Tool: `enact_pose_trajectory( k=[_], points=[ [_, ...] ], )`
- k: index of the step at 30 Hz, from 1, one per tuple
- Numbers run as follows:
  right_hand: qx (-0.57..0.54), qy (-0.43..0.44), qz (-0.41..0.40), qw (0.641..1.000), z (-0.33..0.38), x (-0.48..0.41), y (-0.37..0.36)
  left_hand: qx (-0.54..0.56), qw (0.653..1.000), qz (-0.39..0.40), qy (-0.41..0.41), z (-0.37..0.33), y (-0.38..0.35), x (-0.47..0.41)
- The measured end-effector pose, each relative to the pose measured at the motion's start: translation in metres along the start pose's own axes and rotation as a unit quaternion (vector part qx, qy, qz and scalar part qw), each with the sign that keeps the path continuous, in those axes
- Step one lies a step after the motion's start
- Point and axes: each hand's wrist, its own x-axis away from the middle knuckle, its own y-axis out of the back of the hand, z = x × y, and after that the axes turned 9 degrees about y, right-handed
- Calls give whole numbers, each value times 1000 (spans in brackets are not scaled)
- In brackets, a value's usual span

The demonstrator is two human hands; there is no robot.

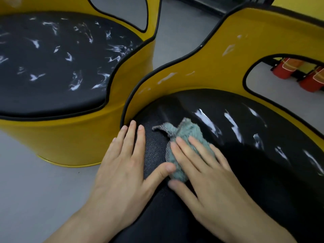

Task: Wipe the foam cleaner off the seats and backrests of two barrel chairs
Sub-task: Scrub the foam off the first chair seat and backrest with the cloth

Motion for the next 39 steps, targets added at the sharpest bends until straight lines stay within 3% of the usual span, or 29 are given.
enact_pose_trajectory(
  k=[6,15,22,26,35,39],
  points=[
    [-15,-8,54,998,5,12,-1,15,1000,3,0,1,0,-1],
    [-53,-42,-30,997,-18,-122,12,4,1000,12,9,-1,1,0],
    [-44,8,-17,999,4,-24,1,9,1000,6,2,-1,1,-1],
    [-39,-11,15,999,9,21,-11,13,1000,9,6,-1,0,-2],
    [-49,-49,-30,997,-12,-114,11,-12,1000,5,9,-3,2,0],
    [-13,2,-34,999,-2,-83,3,-22,1000,8,8,-4,2,1]
  ],
)
